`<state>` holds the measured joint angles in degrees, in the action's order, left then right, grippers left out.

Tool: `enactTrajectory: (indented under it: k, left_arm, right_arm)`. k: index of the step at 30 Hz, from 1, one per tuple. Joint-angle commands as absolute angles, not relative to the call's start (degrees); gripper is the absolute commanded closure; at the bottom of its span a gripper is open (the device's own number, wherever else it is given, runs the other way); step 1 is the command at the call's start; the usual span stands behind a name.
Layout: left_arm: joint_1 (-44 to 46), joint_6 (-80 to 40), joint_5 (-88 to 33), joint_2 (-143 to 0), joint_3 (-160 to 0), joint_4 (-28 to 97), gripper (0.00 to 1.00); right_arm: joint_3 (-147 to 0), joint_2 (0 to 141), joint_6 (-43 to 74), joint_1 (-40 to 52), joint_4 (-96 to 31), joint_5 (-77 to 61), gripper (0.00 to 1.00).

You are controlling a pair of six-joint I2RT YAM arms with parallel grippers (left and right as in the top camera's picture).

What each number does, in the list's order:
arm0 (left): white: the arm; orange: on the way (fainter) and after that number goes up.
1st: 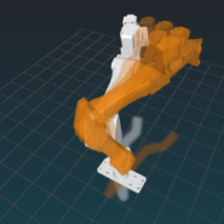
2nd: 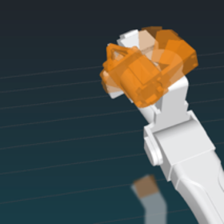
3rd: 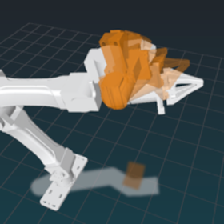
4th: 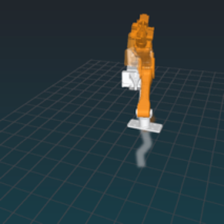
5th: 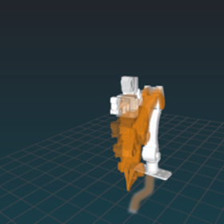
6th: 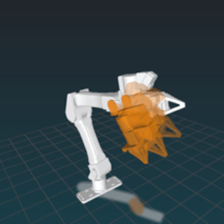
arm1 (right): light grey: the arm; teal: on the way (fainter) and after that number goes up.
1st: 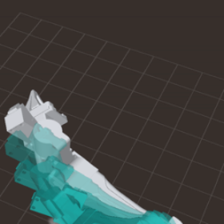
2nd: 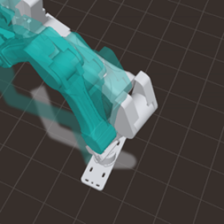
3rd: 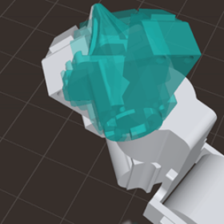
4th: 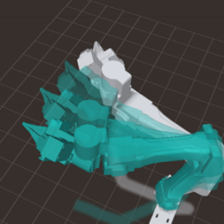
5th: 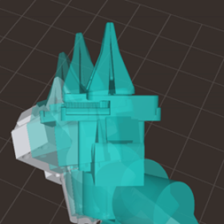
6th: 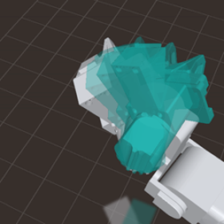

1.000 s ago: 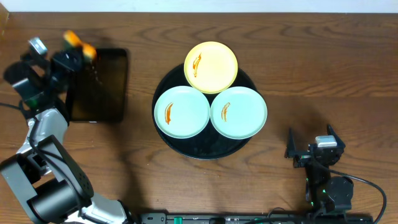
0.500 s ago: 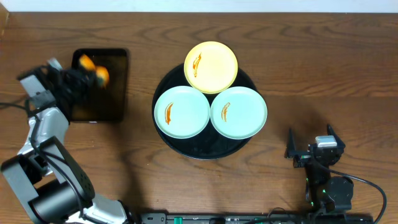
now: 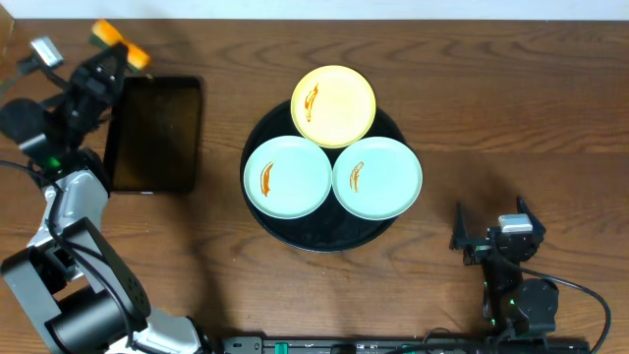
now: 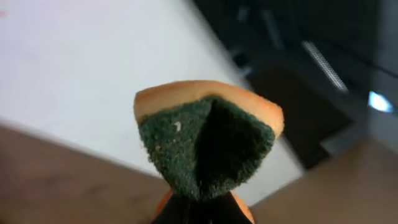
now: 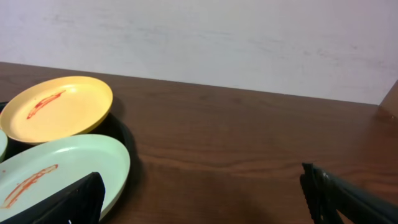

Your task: Clean dirty plates on tray and stack at the side

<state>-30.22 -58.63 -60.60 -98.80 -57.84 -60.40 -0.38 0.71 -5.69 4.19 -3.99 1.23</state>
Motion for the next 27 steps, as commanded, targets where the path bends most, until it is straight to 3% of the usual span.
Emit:
enactTrajectory:
  k: [1, 8, 17, 27]
  left_arm:
    - [-30.20, -72.18, -63.90, -97.60, -58.35, -66.87, 0.93]
    - [-30.20, -72.73, -63.90, -97.62, -58.35, -66.52, 0.93]
    - [-30.20, -63.61, -65.41, -97.62, -58.35, -65.43, 0.93]
    - [-30.20, -41.01, -64.90, -97.62, -58.35, -44.31, 0.92]
  right_arm:
    - [-0.32, 0.54, -6.07, 3.84, -4.16, 1.21, 0.01]
    - [-0.32, 0.54, -6.04, 3.84, -4.16, 1.21, 0.01]
    - [-0.32, 0.54, -6.07, 3.84, -4.16, 1.21, 0.01]
    - [-0.32, 0.54, -6.07, 3.84, -4.16, 1.21, 0.01]
